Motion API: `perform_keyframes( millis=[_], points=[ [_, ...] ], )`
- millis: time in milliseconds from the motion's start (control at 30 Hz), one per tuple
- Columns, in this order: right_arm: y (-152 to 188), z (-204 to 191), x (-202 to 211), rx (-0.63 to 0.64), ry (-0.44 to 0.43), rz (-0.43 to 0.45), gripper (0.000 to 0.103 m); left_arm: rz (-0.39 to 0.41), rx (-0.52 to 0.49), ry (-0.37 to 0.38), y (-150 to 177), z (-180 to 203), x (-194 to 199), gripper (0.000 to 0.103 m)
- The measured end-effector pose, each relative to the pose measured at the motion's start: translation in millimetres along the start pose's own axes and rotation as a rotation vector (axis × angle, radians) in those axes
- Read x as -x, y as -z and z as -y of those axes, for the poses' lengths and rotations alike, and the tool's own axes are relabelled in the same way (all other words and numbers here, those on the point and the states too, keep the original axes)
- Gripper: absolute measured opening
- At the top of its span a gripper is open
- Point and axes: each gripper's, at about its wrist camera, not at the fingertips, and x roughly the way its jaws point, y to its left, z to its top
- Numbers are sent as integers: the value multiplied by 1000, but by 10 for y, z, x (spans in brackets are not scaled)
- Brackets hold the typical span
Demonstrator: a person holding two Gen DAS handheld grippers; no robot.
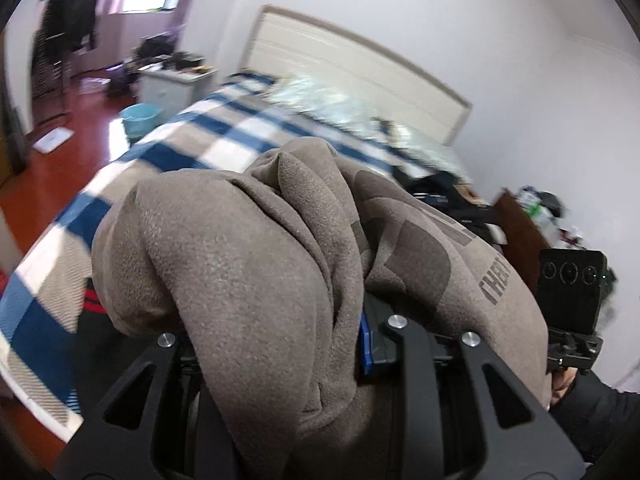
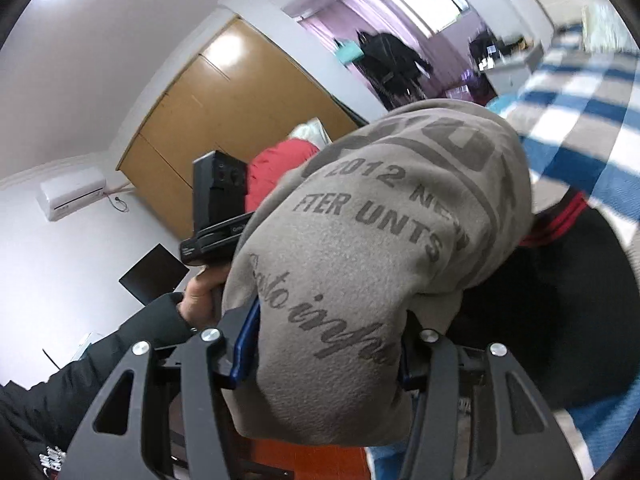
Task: Fold large clothes
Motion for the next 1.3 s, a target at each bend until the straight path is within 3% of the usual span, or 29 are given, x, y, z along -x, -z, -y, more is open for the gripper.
perform_keyframes(
  millis=[133,233,367,500,567,600,667,767,933,1033,1200,1300],
  points=[
    [297,771,-404,-93,77,-88,53,-53,76,-50,325,-640,-506,29],
    [577,1361,-290,-191,106,-98,57,-94,127,-51,652,-942,-902,30],
    [760,1727,-83,-261,107,-92,66,-111,182,-35,874,-1176,-1050,47],
    [744,1565,-15,-237,160,-119,78,-145,205,-47,920,-1175,-1085,55],
    [679,1451,149,-248,188,-105,82,-143,216,-53,911,-1209,-969,75],
    [643,1342,310,-228,204,-65,89,-141,199,-69,917,-1211,-892,79],
    [599,1155,521,-175,226,0,93,-145,174,-80,965,-1175,-711,83],
    [555,846,671,-118,184,80,99,-132,151,-95,992,-1104,-416,87],
    [603,437,-2,-44,164,12,99,-77,173,-105,1021,-1061,41,91],
    [787,429,-530,-66,199,-48,99,-51,194,-92,1012,-1024,205,91],
    [1122,637,-1032,-136,291,-113,99,2,220,-21,872,-869,319,91],
    [1209,649,-996,-92,288,-50,99,0,216,36,731,-709,154,91]
  ],
)
